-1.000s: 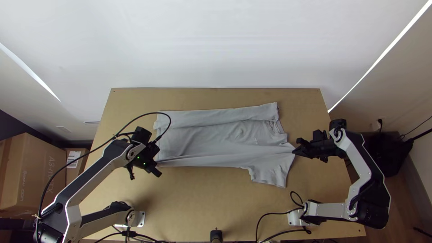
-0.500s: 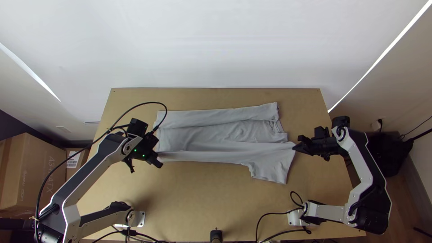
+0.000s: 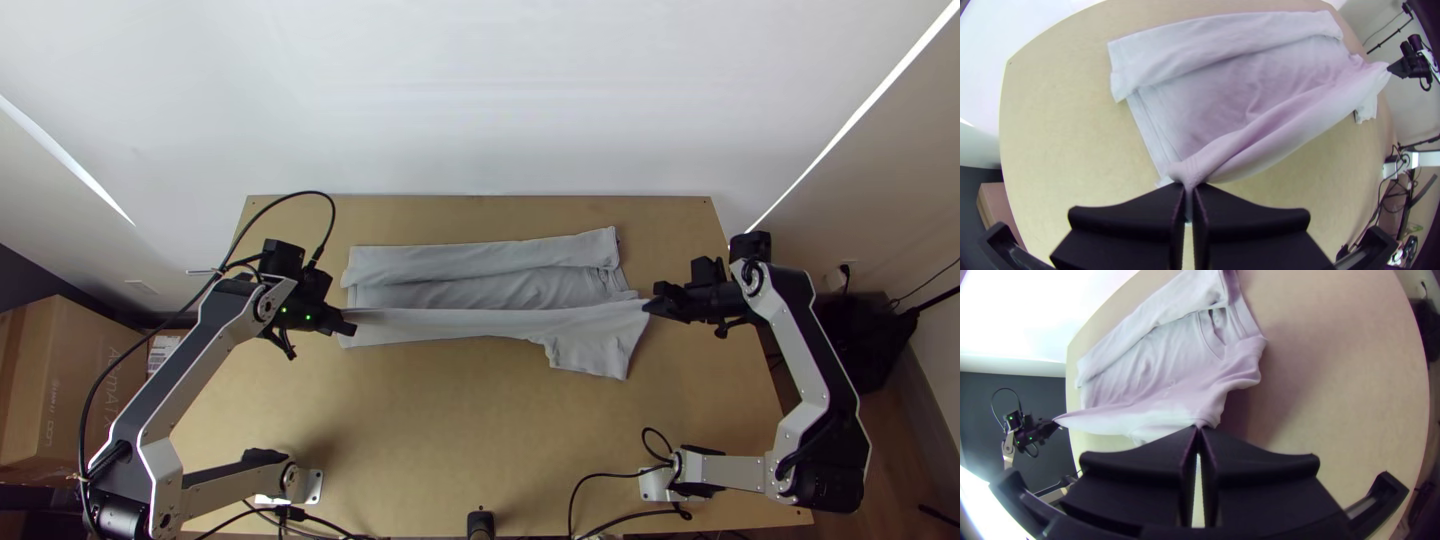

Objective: Fold the t-shirt

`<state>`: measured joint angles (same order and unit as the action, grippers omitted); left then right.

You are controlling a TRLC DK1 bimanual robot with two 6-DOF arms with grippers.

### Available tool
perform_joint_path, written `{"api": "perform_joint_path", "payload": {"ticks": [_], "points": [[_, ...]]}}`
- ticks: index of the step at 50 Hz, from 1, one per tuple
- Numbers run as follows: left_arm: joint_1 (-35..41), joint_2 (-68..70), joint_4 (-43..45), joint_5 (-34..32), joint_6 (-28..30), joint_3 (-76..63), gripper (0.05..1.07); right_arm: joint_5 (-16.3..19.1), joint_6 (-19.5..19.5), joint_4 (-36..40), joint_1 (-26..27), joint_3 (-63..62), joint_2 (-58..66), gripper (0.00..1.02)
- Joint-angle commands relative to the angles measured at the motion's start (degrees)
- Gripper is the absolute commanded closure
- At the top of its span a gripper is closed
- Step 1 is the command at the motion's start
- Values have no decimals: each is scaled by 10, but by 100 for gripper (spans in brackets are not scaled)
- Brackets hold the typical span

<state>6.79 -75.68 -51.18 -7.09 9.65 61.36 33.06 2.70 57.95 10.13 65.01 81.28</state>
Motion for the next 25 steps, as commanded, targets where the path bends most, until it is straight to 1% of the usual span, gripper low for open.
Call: {"api": "perform_joint_path", "payload": {"ticks": [1,9,17,25], "points": [[-18,-18,12,-5,-22,18,105,3,17,5,-21,33,35,100],[-44,-40,49,-5,-30,20,105,3,36,5,-53,88,83,100],[-56,-68,81,-5,-38,42,105,2,52,5,-61,163,142,100],[-55,-112,89,-4,-43,89,105,2,64,4,-64,223,194,100]]}}
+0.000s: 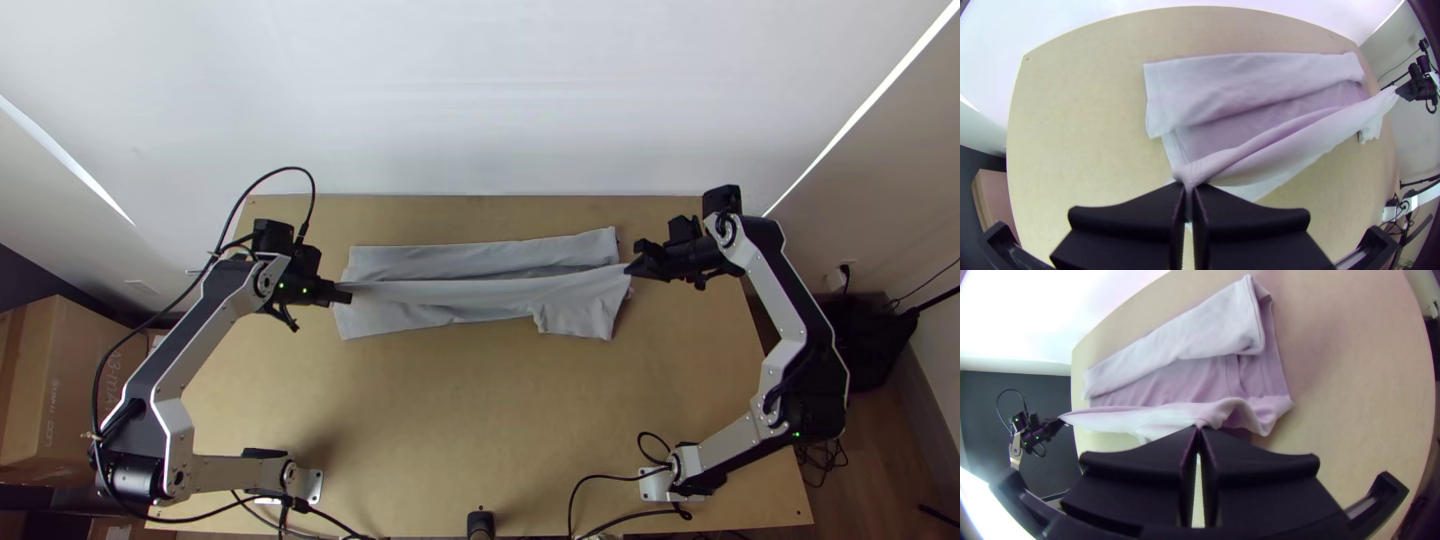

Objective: Fold the t-shirt

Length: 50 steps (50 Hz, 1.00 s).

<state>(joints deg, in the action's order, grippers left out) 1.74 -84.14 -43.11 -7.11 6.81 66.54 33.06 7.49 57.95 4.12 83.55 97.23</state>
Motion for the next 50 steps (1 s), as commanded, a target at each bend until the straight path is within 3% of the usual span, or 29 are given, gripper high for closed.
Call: {"api": "perform_joint_path", "payload": {"ticks": [1,31,40,41,43,45,47,50], "points": [[-4,-33,11,-4,-14,45,105,2,17,4,-3,43,39,100],[11,-218,22,-3,-20,201,105,-20,34,-14,-3,238,243,100],[13,-230,76,1,-23,188,103,-35,48,-19,-5,305,304,100],[13,-228,89,1,-33,183,97,-36,50,-19,-5,311,309,98],[13,-219,116,2,-34,164,78,-37,54,-19,-4,317,313,78],[13,-205,160,2,-32,137,61,-41,56,-23,-4,314,311,42],[15,-192,193,2,-30,113,53,-44,58,-27,-3,310,306,6],[16,-179,226,2,-31,92,39,-51,67,-50,0,290,285,3]]}}
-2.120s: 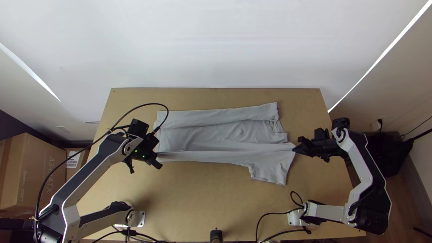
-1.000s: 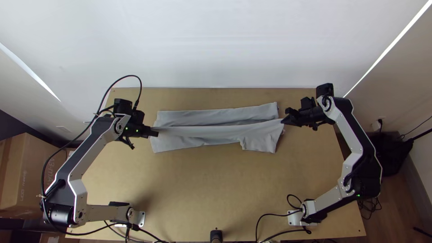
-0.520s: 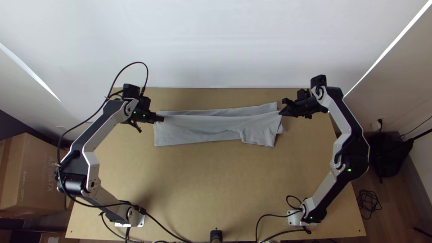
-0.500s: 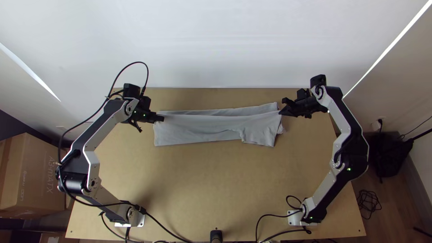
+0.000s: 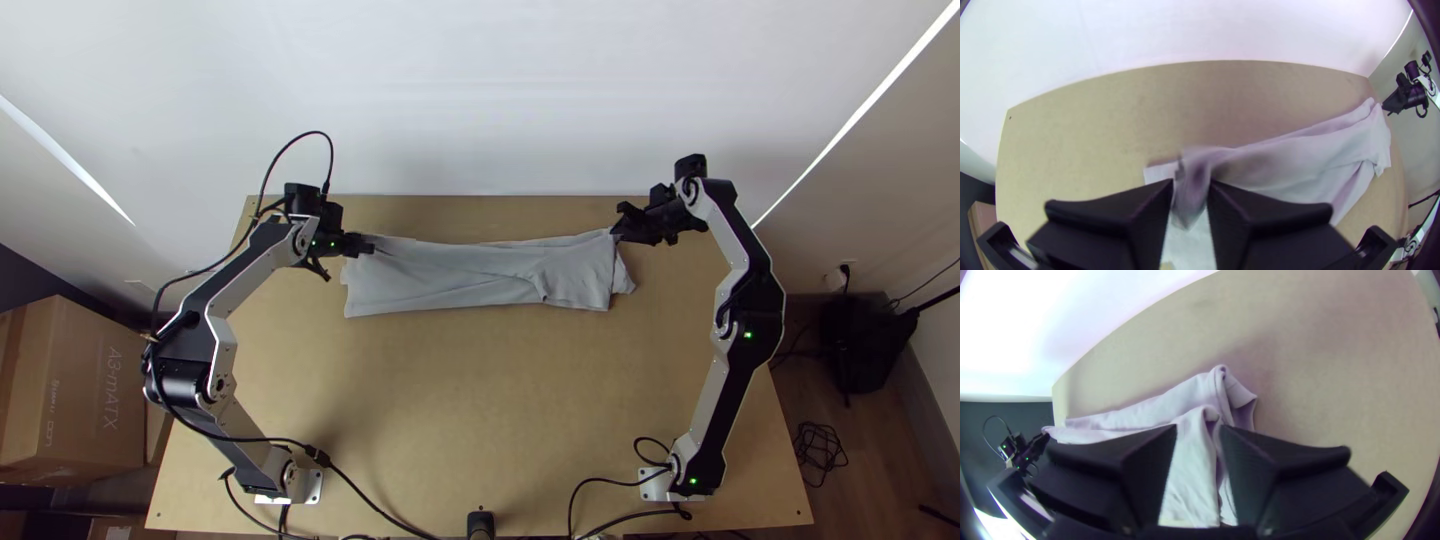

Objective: Fold the t-shirt

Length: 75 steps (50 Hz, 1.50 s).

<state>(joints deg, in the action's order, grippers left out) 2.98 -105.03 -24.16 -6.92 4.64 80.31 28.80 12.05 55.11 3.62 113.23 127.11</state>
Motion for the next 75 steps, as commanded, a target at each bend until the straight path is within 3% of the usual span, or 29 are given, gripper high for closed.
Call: {"api": "perform_joint_path", "payload": {"ticks": [1,7,12,22,34,39,63,70,75], "points": [[4,33,39,0,-11,-50,34,-8,26,-41,7,-23,-25,3],[-2,44,38,-1,-15,-69,20,-36,30,-118,15,-100,-95,3],[-12,55,39,-1,-24,-89,13,-39,36,-146,22,-147,-148,4],[-40,62,45,-31,-52,-126,12,-32,73,-146,29,-189,-218,4],[-61,55,71,-64,-61,-161,12,78,149,-146,38,-209,-251,4],[-64,45,71,-77,-66,-163,12,101,170,-146,38,-210,-259,4],[-40,-29,75,-101,-75,-143,12,106,186,-146,36,-219,-306,4],[-14,-34,76,-112,-80,-146,24,106,186,-146,37,-231,-320,4],[4,-35,87,-113,-88,-152,60,106,186,-146,36,-237,-328,4]]}}
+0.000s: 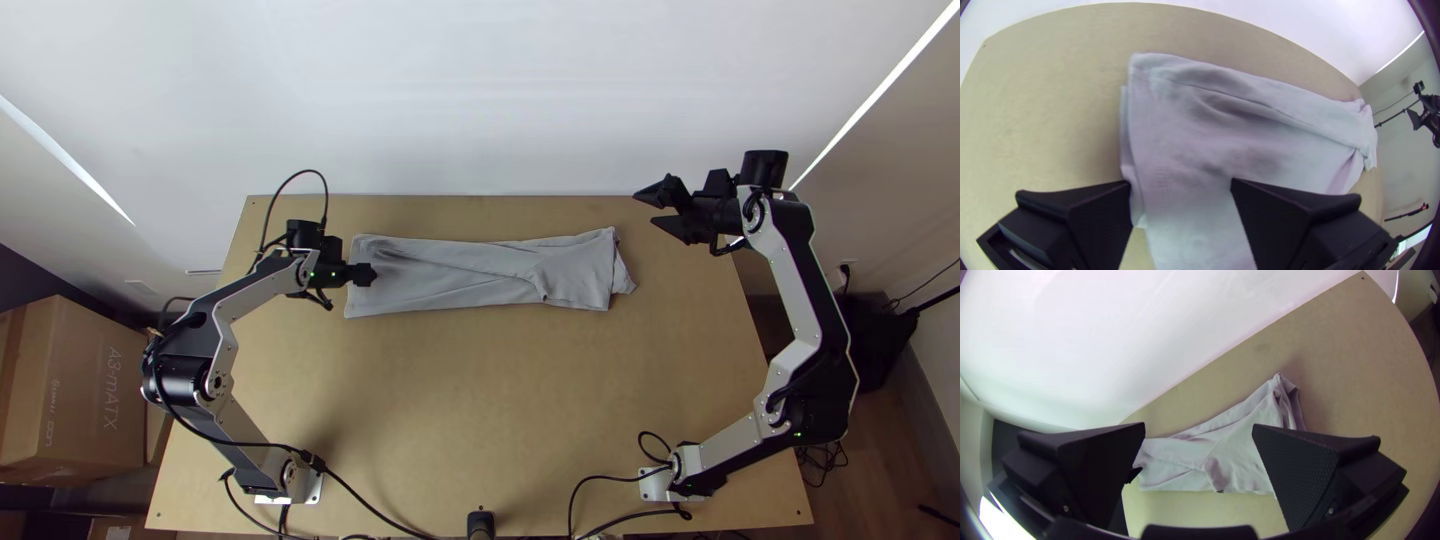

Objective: Fold the t-shirt

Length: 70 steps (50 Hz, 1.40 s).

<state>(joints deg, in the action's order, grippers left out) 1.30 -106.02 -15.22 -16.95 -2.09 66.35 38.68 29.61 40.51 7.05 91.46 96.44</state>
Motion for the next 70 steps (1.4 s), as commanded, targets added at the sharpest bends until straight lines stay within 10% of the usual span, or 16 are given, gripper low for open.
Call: {"api": "perform_joint_path", "payload": {"ticks": [1,5,43,70], "points": [[25,-24,-2,-12,-20,-14,70,7,11,0,1,-20,-22,4],[29,-21,12,-12,-25,-21,105,7,11,0,1,-23,-28,4],[-268,171,-190,-77,130,-26,105,5,-1,-47,-12,-148,-82,4],[48,194,-220,-62,-71,125,105,-6,-2,-48,-18,-164,-93,4]]}}
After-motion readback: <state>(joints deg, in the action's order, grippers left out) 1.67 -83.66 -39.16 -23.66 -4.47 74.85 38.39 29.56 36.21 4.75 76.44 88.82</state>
